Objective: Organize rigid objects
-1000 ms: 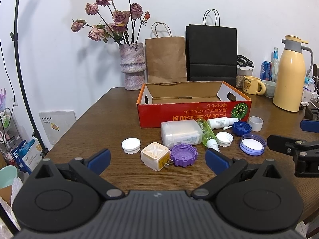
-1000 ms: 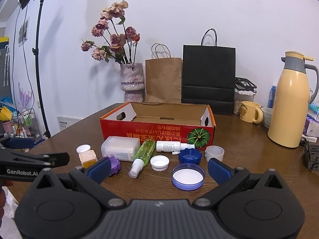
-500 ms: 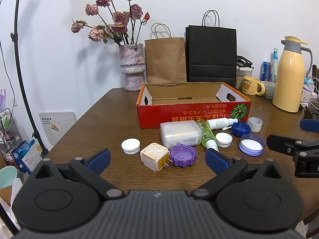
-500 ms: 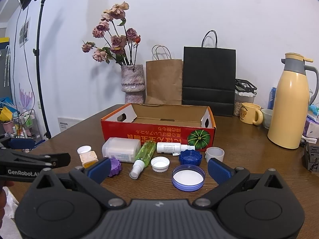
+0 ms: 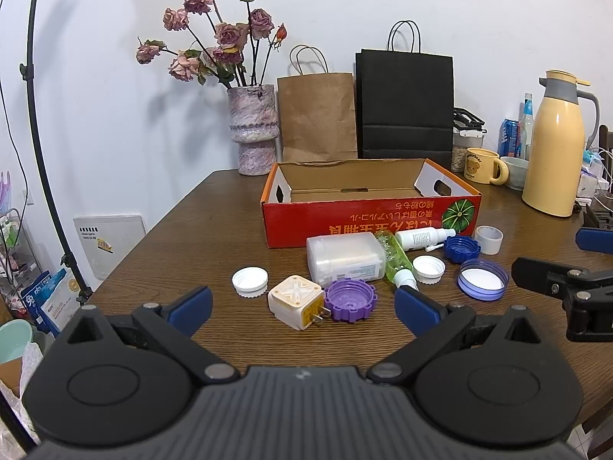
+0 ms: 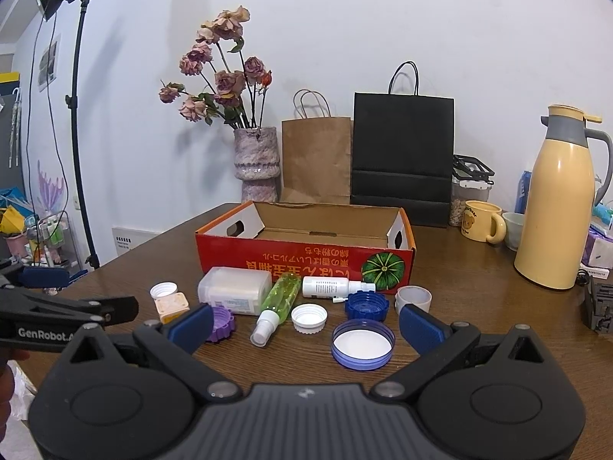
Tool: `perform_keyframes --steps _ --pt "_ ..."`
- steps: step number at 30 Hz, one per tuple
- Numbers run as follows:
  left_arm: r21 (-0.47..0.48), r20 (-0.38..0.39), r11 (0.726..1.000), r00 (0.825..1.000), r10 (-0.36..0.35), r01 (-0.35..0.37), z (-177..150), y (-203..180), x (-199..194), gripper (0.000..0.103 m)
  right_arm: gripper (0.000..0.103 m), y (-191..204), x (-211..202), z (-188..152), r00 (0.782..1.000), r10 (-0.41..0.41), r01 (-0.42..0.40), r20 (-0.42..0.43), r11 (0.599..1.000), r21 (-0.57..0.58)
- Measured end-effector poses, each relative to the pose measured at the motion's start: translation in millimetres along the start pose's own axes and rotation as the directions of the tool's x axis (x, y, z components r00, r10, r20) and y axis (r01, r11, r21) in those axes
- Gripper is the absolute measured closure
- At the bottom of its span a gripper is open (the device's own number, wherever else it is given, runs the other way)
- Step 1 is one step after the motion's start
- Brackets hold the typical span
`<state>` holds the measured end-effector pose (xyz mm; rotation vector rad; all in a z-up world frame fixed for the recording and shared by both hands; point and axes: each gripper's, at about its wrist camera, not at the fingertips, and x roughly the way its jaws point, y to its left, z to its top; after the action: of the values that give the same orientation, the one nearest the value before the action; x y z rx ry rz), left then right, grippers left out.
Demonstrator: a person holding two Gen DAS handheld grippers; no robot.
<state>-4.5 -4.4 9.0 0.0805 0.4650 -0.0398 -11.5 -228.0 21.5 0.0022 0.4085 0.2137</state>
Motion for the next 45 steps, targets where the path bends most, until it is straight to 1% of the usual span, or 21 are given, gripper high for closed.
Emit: perform_keyframes --steps 19,35,45 --pt "-0.001 -0.005 1.0 1.0 -0.001 0.001 1 -2 0 0.0 0.0 -1 3 -3 1.0 0.0 0.0 -0.002 1.0 -0.004" --pt "-0.015 -0.052 1.0 0.999 -0.002 0.001 -2 3 29 0.0 0.0 -8 28 -8 0.999 -0.007 0.006 -0.042 1.0 -0.002" --pt "-0.02 -0.088 1.0 0.996 0.016 -0.018 -3 7 53 0.0 0.0 -13 49 -11 0.997 -0.014 0.014 -0.078 1.0 0.001"
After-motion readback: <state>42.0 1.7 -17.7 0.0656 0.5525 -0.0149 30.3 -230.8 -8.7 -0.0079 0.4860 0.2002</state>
